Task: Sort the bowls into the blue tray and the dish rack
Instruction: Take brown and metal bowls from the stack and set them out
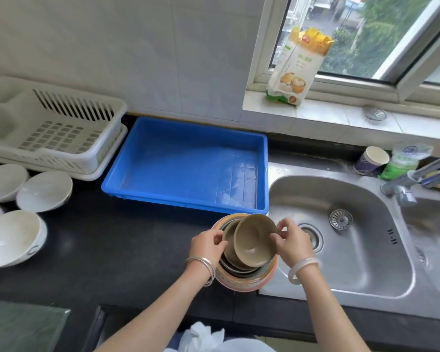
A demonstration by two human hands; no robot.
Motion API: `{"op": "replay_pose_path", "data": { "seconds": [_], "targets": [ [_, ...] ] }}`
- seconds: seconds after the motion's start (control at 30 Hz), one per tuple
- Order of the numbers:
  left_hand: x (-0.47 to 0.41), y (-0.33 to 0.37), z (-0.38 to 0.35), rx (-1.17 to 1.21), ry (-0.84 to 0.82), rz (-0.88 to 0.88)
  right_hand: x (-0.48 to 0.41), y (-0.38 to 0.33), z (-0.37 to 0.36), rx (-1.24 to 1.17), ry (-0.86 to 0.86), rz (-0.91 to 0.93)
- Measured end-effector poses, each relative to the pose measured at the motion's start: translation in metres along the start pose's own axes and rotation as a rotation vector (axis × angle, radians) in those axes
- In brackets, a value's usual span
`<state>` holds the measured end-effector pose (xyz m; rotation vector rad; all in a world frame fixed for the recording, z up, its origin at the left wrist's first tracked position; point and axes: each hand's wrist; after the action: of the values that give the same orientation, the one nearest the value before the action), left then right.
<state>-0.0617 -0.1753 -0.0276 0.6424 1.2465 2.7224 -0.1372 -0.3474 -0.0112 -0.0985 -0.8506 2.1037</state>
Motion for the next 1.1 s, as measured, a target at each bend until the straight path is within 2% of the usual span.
{"op": "replay_pose_path", "data": {
  "seconds": [0.13,0.33,0.6,0.8,1.1],
  "targets": [
    [-0.001,0.008,-0.002,-0.004,0.041,0.013,0.002,0.003,0.007,-0.099,-0.032,-0.016],
    [-0.004,0.01,0.011,0.112,0.104,0.039,0.001,-0.008,0.018,-0.239,-0.024,-0.01],
    [-0.014,-0.008,0.056,0.234,0.2,0.072,0.0,-0.052,0.012,-0.333,-0.069,0.121],
    [-0.013,-0.048,0.101,0.31,0.306,0.203,-0.002,-0.083,-0.027,-0.319,-0.18,0.162],
    [-0.007,-0.142,0.157,0.504,0.518,0.497,0.006,-0.134,-0.134,-0.274,-0.418,0.161]
  ]
}}
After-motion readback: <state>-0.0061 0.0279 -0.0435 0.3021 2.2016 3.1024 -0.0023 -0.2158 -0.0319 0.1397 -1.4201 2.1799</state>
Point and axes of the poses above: each hand's wrist, its own x-axis away from the middle knuckle, its own z-axis out of the back of the hand, y = z × x, and after that the axes turned 8 degrees about y, right-handed
